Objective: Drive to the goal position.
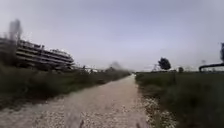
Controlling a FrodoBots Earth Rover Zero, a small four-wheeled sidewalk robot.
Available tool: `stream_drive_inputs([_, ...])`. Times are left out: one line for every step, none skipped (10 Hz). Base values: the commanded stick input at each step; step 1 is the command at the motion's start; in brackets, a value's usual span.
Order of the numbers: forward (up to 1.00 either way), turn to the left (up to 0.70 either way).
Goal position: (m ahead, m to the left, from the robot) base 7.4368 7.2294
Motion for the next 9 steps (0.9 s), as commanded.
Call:
stream_drive_inputs([0.70, 0.00])
stream_drive_inputs([0.70, 0.00])
stream_drive_inputs([0.70, 0.00])
stream_drive_inputs([0.70, 0.00])
stream_drive_inputs([0.70, 0.00])
stream_drive_inputs([0.70, 0.00])
stream_drive_inputs([0.70, 0.00])
stream_drive_inputs([0.70, 0.00])
stream_drive_inputs([0.70, 0.00])
